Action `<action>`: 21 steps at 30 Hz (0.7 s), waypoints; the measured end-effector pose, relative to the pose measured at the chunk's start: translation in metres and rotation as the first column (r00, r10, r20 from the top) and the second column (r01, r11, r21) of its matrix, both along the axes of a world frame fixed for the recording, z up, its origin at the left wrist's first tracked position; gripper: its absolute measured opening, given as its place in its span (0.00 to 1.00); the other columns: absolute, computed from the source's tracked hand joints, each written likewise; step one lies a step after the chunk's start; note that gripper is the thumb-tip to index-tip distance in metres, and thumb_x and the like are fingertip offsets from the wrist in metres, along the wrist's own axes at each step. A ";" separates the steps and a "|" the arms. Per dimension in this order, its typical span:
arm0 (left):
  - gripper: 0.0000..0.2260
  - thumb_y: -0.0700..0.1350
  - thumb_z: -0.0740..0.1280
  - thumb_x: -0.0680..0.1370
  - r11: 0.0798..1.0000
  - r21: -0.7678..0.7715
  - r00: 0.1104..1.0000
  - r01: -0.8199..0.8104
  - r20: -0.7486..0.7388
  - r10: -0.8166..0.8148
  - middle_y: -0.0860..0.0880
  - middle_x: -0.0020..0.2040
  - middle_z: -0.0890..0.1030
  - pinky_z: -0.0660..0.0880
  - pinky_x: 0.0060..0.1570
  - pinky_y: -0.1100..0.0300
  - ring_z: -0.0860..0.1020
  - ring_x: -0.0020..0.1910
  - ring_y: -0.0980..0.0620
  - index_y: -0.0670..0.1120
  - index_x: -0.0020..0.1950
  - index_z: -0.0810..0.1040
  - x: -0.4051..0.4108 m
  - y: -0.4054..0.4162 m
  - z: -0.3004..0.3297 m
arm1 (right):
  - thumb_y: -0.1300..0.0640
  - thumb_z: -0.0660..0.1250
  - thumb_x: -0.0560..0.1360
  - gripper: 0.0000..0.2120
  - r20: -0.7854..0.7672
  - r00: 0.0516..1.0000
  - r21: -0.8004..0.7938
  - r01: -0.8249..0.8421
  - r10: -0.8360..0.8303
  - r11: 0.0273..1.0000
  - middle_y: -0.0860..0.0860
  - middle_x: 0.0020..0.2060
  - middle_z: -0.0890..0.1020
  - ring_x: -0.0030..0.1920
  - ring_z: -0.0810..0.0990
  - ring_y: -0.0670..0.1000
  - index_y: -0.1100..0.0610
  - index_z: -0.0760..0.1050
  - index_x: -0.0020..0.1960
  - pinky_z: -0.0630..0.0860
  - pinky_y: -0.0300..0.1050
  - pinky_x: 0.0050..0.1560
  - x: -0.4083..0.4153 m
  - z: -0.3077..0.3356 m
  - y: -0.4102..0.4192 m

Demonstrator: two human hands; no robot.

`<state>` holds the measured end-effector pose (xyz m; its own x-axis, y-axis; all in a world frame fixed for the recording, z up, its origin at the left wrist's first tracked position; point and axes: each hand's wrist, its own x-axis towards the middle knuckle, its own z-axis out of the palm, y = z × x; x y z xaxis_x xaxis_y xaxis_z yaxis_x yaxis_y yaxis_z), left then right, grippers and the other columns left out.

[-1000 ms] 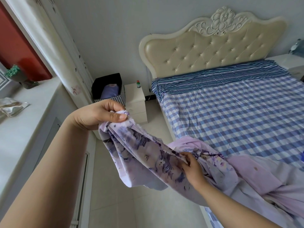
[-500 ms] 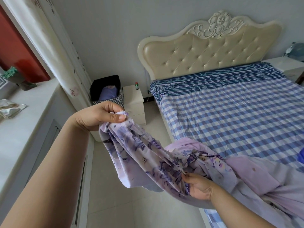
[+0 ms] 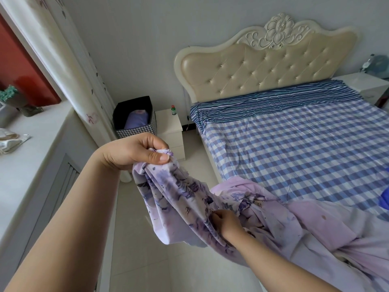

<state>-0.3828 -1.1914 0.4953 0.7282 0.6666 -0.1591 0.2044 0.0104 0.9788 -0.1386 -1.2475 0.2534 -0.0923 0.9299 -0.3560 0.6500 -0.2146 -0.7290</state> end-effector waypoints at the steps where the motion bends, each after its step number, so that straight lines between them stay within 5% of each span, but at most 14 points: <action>1: 0.14 0.56 0.77 0.66 1.000 -0.002 1.000 0.008 -0.009 -0.008 0.50 0.32 0.81 0.75 0.34 0.66 0.78 0.31 0.56 0.44 0.35 0.83 0.001 0.000 0.000 | 0.58 0.57 0.78 0.18 0.020 1.000 0.022 0.008 -0.009 1.000 0.48 0.27 0.74 0.31 0.72 0.48 0.51 0.67 0.29 0.64 0.43 0.35 -0.004 -0.004 0.000; 8: 0.15 0.56 0.76 0.68 0.999 0.028 0.999 0.036 -0.027 -0.035 0.50 0.31 0.78 0.73 0.34 0.65 0.74 0.30 0.56 0.44 0.34 0.82 0.002 0.001 0.001 | 0.59 0.58 0.77 0.15 -0.294 0.894 -0.100 0.323 -0.338 0.941 0.54 0.35 0.83 0.37 0.78 0.50 0.62 0.79 0.38 0.70 0.41 0.39 -0.015 -0.010 0.007; 11: 0.17 0.56 0.75 0.69 0.996 0.057 0.996 0.069 -0.062 -0.066 0.48 0.32 0.77 0.72 0.35 0.64 0.74 0.31 0.55 0.42 0.35 0.81 0.003 0.001 0.002 | 0.59 0.59 0.76 0.15 -0.335 0.882 -0.073 0.327 -0.332 0.942 0.56 0.33 0.83 0.36 0.76 0.49 0.64 0.78 0.36 0.69 0.43 0.39 -0.016 -0.011 0.012; 14: 0.19 0.56 0.75 0.69 0.993 0.077 0.993 0.085 -0.084 -0.078 0.46 0.32 0.76 0.72 0.35 0.64 0.73 0.31 0.54 0.39 0.35 0.79 0.003 0.000 0.003 | 0.52 0.57 0.71 0.16 -0.309 0.898 0.044 0.342 -0.313 0.939 0.61 0.38 0.79 0.41 0.73 0.50 0.53 0.74 0.27 0.68 0.43 0.46 -0.013 -0.017 0.021; 18: 0.21 0.55 0.74 0.70 0.991 0.081 0.990 0.108 -0.105 -0.099 0.46 0.32 0.74 0.71 0.34 0.64 0.72 0.31 0.54 0.37 0.35 0.78 0.002 -0.002 0.007 | 0.43 0.52 0.71 0.19 -0.082 0.991 0.086 0.116 -0.109 0.990 0.51 0.61 0.76 0.68 0.64 0.47 0.48 0.78 0.35 0.61 0.45 0.69 -0.009 -0.032 0.028; 21: 0.21 0.55 0.74 0.70 0.990 0.097 0.987 0.101 -0.134 -0.088 0.45 0.32 0.74 0.71 0.34 0.64 0.72 0.31 0.54 0.36 0.35 0.78 -0.002 -0.003 0.009 | 0.53 0.55 0.79 0.15 -0.150 0.986 0.133 0.088 -0.068 0.987 0.45 0.60 0.76 0.66 0.69 0.45 0.51 0.81 0.48 0.65 0.43 0.68 -0.013 -0.019 0.026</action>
<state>-0.3851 -1.1944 0.5043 0.7665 0.6135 -0.1901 0.3245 -0.1146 0.9389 -0.1517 -1.2212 0.2345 -0.0583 0.9757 -0.2111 0.5205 -0.1507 -0.8404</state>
